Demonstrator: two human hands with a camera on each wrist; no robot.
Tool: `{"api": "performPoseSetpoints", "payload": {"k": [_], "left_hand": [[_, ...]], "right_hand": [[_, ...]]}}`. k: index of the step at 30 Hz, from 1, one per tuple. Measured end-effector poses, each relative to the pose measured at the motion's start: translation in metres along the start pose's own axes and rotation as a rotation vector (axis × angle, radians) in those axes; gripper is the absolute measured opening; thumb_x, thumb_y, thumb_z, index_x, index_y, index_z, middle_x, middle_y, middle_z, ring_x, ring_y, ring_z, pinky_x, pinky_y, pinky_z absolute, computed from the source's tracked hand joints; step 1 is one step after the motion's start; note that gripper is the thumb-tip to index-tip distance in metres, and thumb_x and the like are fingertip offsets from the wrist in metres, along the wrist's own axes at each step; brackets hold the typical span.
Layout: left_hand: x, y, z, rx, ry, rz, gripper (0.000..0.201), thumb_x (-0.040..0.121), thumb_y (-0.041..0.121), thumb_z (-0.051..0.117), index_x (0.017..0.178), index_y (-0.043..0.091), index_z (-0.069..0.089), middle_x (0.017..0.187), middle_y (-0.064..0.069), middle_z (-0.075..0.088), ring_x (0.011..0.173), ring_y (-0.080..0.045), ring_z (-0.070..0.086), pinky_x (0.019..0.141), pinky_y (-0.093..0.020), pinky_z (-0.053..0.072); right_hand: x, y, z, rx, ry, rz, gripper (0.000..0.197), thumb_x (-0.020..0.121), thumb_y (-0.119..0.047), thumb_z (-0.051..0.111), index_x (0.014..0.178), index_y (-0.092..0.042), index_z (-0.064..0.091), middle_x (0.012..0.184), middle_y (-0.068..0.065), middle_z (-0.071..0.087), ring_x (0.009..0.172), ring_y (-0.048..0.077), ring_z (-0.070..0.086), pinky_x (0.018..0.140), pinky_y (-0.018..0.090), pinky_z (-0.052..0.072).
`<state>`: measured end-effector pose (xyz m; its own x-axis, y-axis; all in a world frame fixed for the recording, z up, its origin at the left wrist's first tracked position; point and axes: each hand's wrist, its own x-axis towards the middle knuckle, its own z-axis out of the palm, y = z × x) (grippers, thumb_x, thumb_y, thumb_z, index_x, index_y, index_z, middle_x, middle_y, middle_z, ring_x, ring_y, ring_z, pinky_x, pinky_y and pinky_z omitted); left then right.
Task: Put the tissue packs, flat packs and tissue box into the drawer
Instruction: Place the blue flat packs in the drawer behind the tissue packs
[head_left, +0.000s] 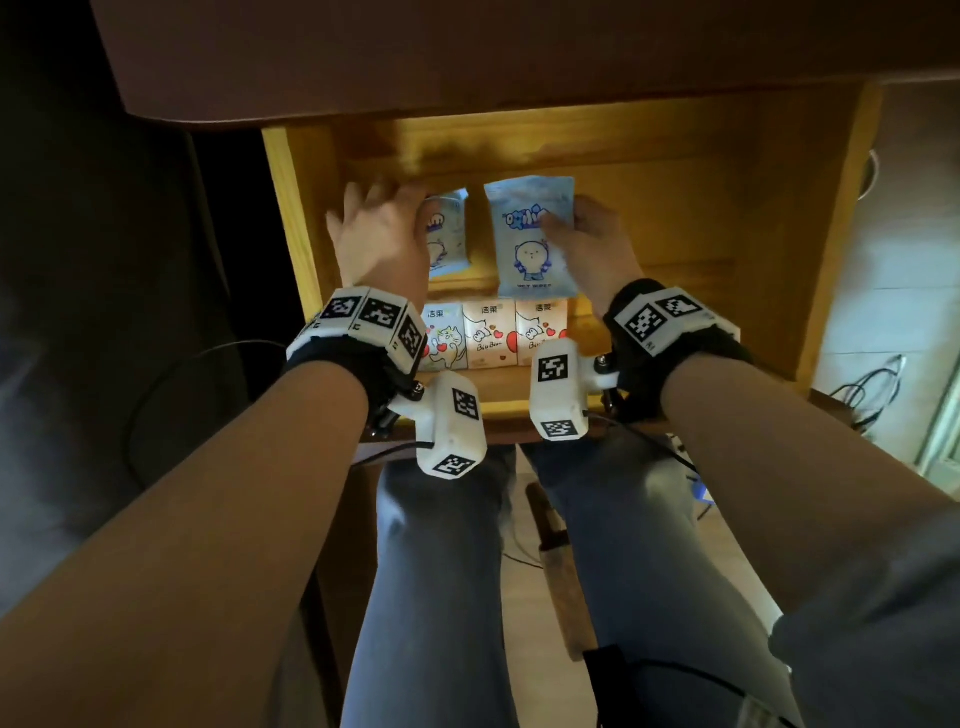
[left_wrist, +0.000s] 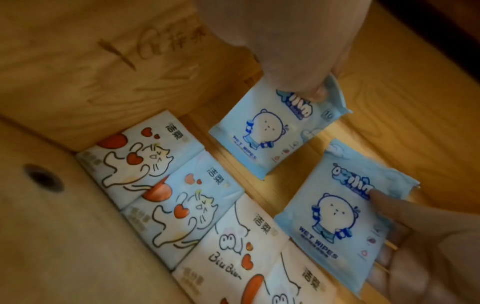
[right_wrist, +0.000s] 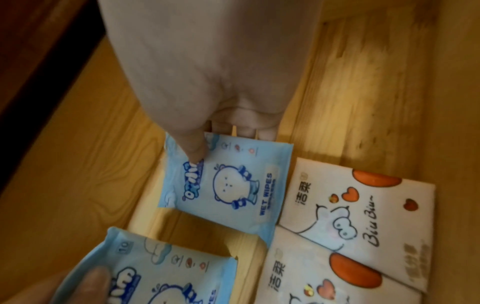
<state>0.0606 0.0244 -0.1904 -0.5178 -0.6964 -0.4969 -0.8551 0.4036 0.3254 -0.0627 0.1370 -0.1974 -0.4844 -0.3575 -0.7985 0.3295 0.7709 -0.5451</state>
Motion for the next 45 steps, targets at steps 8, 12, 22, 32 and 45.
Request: {"api": "performPoseSetpoints", "payload": {"k": [8, 12, 22, 32, 45], "left_hand": [[0.011, -0.008, 0.013, -0.002, -0.065, 0.004, 0.036, 0.094, 0.022, 0.046, 0.127, 0.008, 0.047, 0.132, -0.02, 0.045, 0.125, -0.036, 0.034, 0.095, -0.045, 0.034], [0.003, -0.007, 0.01, -0.059, -0.106, -0.01, 0.047, 0.094, 0.017, 0.045, 0.138, 0.007, 0.032, 0.141, -0.023, 0.036, 0.132, -0.039, 0.029, 0.104, -0.048, 0.032], [-0.038, -0.014, -0.02, -0.336, -0.011, -0.005, 0.036, 0.088, 0.009, 0.051, 0.124, 0.013, 0.052, 0.12, -0.012, 0.061, 0.107, -0.03, 0.058, 0.09, -0.038, 0.048], [-0.069, -0.053, -0.032, -0.346, 0.352, -0.131, 0.02, 0.09, 0.022, 0.049, 0.104, 0.013, 0.06, 0.104, -0.009, 0.062, 0.075, -0.021, 0.06, 0.062, -0.03, 0.047], [-0.071, -0.09, -0.005, -0.471, 0.268, -0.19, 0.04, 0.094, 0.038, 0.045, 0.121, 0.01, 0.052, 0.116, -0.012, 0.058, 0.094, -0.014, 0.054, 0.078, -0.022, 0.039]], "right_hand": [[0.019, 0.011, 0.008, -0.061, 0.006, 0.016, 0.012, 0.094, -0.018, 0.047, 0.1, -0.01, 0.054, 0.08, -0.004, 0.057, 0.069, 0.006, 0.05, 0.062, 0.017, 0.04], [0.014, 0.009, 0.005, -0.104, 0.097, 0.013, 0.031, 0.091, -0.017, 0.05, 0.118, -0.005, 0.058, 0.115, 0.009, 0.066, 0.102, 0.02, 0.061, 0.086, 0.029, 0.049], [-0.017, 0.0, 0.007, -0.211, 0.177, -0.054, 0.025, 0.09, -0.018, 0.054, 0.111, -0.006, 0.062, 0.111, 0.009, 0.067, 0.087, 0.013, 0.058, 0.07, 0.018, 0.047], [-0.016, -0.003, 0.047, -0.326, 0.078, -0.06, 0.021, 0.078, -0.018, 0.067, 0.097, -0.011, 0.067, 0.108, 0.011, 0.068, 0.094, 0.027, 0.068, 0.084, 0.044, 0.057], [0.018, 0.004, 0.082, -0.558, 0.083, -0.05, 0.023, 0.076, -0.027, 0.07, 0.089, -0.008, 0.069, 0.091, 0.008, 0.074, 0.083, 0.019, 0.07, 0.079, 0.032, 0.057]]}}
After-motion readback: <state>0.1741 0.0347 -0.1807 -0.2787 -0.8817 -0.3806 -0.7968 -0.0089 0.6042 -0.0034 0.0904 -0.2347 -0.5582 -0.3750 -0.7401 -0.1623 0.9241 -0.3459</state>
